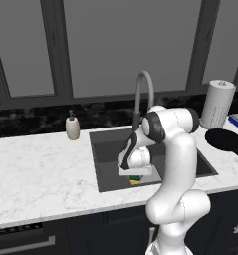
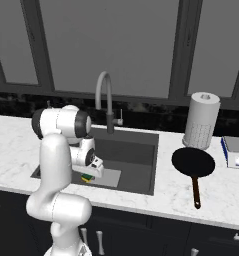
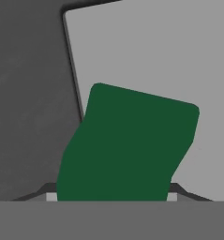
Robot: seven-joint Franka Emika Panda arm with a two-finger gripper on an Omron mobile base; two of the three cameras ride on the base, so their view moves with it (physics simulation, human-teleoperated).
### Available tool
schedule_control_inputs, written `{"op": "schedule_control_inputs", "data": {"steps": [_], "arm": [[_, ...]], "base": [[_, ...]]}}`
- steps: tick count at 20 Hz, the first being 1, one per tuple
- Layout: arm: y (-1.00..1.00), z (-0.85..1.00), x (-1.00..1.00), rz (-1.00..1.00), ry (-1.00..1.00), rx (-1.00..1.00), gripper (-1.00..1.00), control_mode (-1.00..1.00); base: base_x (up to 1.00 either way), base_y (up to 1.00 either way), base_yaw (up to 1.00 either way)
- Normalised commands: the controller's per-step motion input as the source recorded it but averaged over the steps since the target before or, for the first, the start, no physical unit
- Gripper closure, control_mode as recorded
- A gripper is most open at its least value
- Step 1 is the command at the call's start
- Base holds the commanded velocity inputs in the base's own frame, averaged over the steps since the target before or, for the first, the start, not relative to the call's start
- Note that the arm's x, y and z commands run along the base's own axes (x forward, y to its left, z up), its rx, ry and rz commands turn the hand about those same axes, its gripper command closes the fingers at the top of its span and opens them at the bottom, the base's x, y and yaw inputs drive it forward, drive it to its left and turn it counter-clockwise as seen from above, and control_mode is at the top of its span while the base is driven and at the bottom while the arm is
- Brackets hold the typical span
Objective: Pick the pan and sponge and place them into the sink. Then turn on the water.
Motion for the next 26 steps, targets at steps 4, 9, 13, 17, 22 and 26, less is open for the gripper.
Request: {"op": "schedule_control_inputs", "data": {"steps": [4,9,13,17,22,26], "arm": [[0.00,-0.07,0.02,0.00,0.00,0.00,-1.00,-1.00],[0.00,-0.07,0.07,0.03,-0.03,0.00,-1.00,-1.00],[0.00,0.05,0.00,0.07,-0.04,0.00,-1.00,-1.00],[0.00,0.36,0.00,0.07,-0.02,0.00,-1.00,-1.00],[0.00,0.89,-0.02,0.01,0.00,0.00,-1.00,-1.00],[0.00,1.00,-0.11,0.00,0.00,0.00,-1.00,-1.00]], "base": [[0.00,0.00,0.00],[0.00,0.00,0.00],[0.00,0.00,0.00],[0.00,0.00,0.00],[0.00,0.00,0.00],[0.00,0.00,0.00]]}}
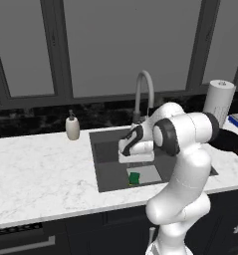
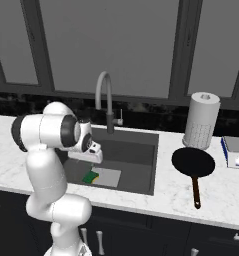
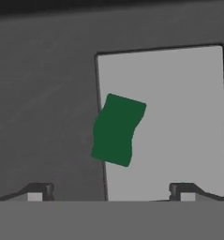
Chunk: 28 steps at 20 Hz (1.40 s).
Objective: Pick the pan and sponge and place them into the sink. Then turn on the water.
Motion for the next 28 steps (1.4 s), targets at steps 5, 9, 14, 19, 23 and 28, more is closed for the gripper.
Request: {"op": "schedule_control_inputs", "data": {"steps": [5,9,14,19,23,28], "arm": [[0.08,1.00,-0.35,0.00,0.00,0.00,-1.00,-1.00],[0.06,0.90,-0.58,0.00,0.00,-0.02,-1.00,-1.00],[0.00,0.77,-0.67,0.00,0.00,-0.04,-1.00,-1.00],[0.00,0.38,-0.58,0.00,0.00,-0.05,-1.00,-1.00],[0.00,0.24,-0.62,0.00,0.00,-0.01,-1.00,-1.00],[-0.13,0.39,-0.28,0.00,0.03,0.00,-1.00,-1.00]], "base": [[0.00,0.00,0.00],[0.00,0.00,0.00],[0.00,0.00,0.00],[0.00,0.00,0.00],[0.00,0.00,0.00],[0.00,0.00,0.00]]}}
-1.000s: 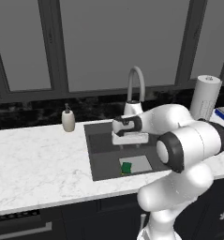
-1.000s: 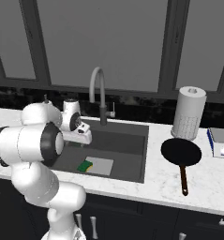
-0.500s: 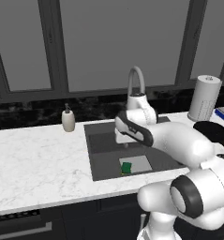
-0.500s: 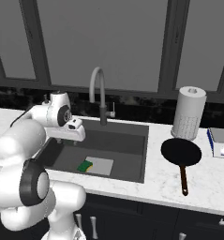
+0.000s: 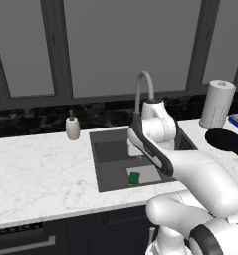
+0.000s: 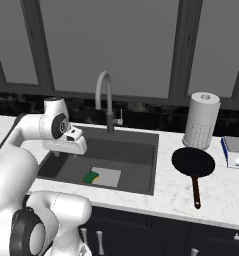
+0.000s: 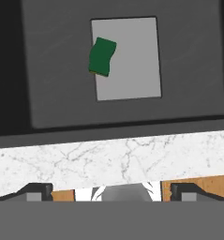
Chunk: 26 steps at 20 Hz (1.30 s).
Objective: Pick the pan and sponge and place them into the sink. Then turn on the water.
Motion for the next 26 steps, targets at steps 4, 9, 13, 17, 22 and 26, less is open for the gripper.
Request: {"op": "schedule_control_inputs", "data": {"steps": [4,9,13,17,22,26], "arm": [[-0.44,0.36,0.00,0.00,0.13,0.00,-1.00,-1.00],[-0.76,0.21,0.00,0.00,0.14,0.00,-1.00,-1.00],[-0.99,0.01,0.00,0.00,0.23,0.00,-1.00,-1.00],[-1.00,0.00,0.00,0.00,0.17,0.00,-1.00,-1.00],[-1.00,-0.01,0.00,0.00,0.10,0.00,-1.00,-1.00],[-1.00,-0.11,0.00,0.00,0.06,0.00,-1.00,-1.00]], "base": [[0.00,0.00,0.00],[0.00,0.00,0.00],[0.00,0.00,0.00],[0.00,0.00,0.00],[0.00,0.00,0.00],[0.00,0.00,0.00]]}}
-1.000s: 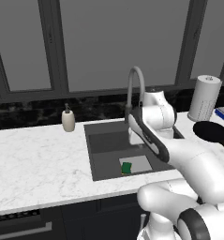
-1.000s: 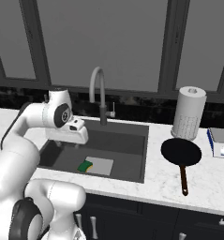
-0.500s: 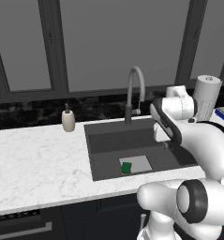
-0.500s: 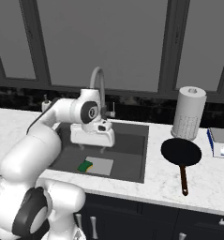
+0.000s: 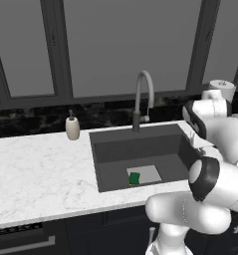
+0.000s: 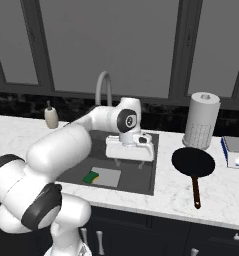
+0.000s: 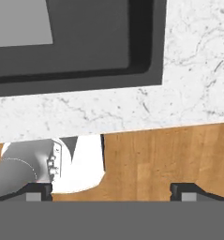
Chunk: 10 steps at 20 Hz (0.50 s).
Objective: Pick the pan and sponge and place them into the sink. Then turn on the water.
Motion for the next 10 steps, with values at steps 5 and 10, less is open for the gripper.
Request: {"op": "schedule_control_inputs", "data": {"steps": [5,10], "arm": [[-0.99,-0.18,0.00,0.00,0.00,0.00,-1.00,-1.00],[-0.73,-0.28,0.11,0.00,0.00,0.04,-1.00,-1.00]], "base": [[0.00,0.00,0.00],[0.00,0.00,0.00]]}}
